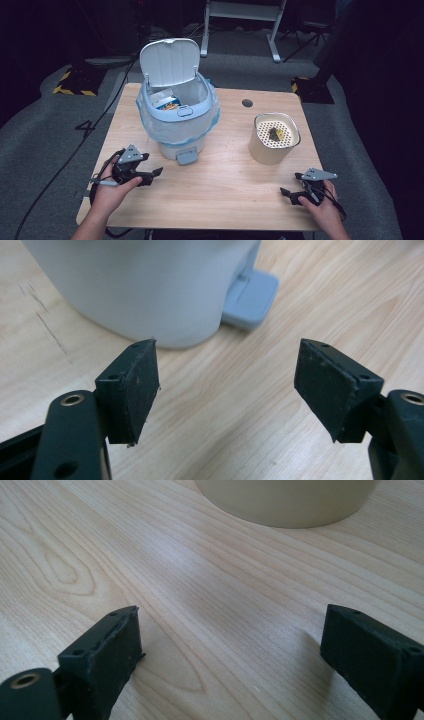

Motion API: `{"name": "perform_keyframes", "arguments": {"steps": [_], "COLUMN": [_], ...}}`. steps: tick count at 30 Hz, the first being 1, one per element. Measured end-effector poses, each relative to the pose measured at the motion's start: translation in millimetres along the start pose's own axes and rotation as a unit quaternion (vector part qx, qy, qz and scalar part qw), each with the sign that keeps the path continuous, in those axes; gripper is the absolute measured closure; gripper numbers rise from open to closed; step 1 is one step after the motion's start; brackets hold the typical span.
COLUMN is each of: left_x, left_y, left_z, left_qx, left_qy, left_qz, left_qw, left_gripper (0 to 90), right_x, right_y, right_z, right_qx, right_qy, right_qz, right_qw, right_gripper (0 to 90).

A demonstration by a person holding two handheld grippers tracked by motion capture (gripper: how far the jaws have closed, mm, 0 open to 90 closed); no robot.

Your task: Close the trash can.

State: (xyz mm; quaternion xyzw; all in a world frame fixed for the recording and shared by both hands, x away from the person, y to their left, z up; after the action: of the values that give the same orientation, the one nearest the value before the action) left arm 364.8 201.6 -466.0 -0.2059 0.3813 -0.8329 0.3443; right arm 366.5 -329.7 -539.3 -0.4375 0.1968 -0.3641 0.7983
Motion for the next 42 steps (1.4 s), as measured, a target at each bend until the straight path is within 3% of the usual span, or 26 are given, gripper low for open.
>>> {"name": "perform_keyframes", "arguments": {"steps": [4,9,15,19,24,27,32,34,42], "left_x": [-3.1,-11.8,-16.0,-21.3,-30.9,-33.1,-37.4,-41.3,-55.9], "left_y": [-16.8,-34.5,-55.7,-68.3,-81.2,-89.7,-102.8,-107.1,-122.2], "left_z": [11.1,24.5,47.9,64.6,81.6,90.1,105.2,111.4,139.5], "left_qx": [0.030,0.042,0.076,0.106,0.152,0.166,0.171,0.169,0.187], "left_qy": [-0.005,0.000,0.002,0.002,0.002,0.022,0.040,0.044,0.024], "left_qz": [-0.017,-0.003,-0.016,-0.044,-0.075,-0.074,-0.065,-0.056,-0.039], "left_qw": [0.9994,0.9991,0.9970,0.9934,0.9855,0.9831,0.9823,0.9831,0.9813], "left_gripper": [26.0,26.2,26.2,23.8,20.9,22.9,26.1,30.2,31.1], "right_x": [0.0,0.0,0.0,0.1,0.0,0.0,0.0,0.0,0.4], "right_y": [0.0,0.0,0.0,0.0,0.0,0.0,0.0,0.0,2.0], "right_z": [0.0,0.0,0.0,0.0,0.0,0.0,0.0,0.0,2.7], "right_qx": [0.000,0.000,0.000,0.000,0.000,0.000,0.000,0.000,0.000], "right_qy": [0.000,0.000,0.000,0.000,0.000,0.000,0.000,0.000,-0.006], "right_qz": [0.000,0.000,0.000,0.000,0.000,0.000,0.000,0.000,0.002], "right_qw": [1.0000,1.0000,1.0000,1.0000,1.0000,1.0000,1.0000,1.0000,1.0000], "right_gripper": [9.5,9.5,9.5,9.5,9.5,9.5,9.5,9.4,8.8]}}
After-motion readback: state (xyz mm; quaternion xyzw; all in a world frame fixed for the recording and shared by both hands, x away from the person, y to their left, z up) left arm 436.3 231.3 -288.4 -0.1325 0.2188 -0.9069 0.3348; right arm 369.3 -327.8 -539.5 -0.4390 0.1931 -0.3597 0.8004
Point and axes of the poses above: each handheld gripper's, and its own axes: y roughly forward along the jaws, z roughly out of its top, x roughly to its right, the point moved 5 cm from there along y, roughly forward along the jaws, and after that the axes turned 14 degrees about -x, right-handed, at the moved point
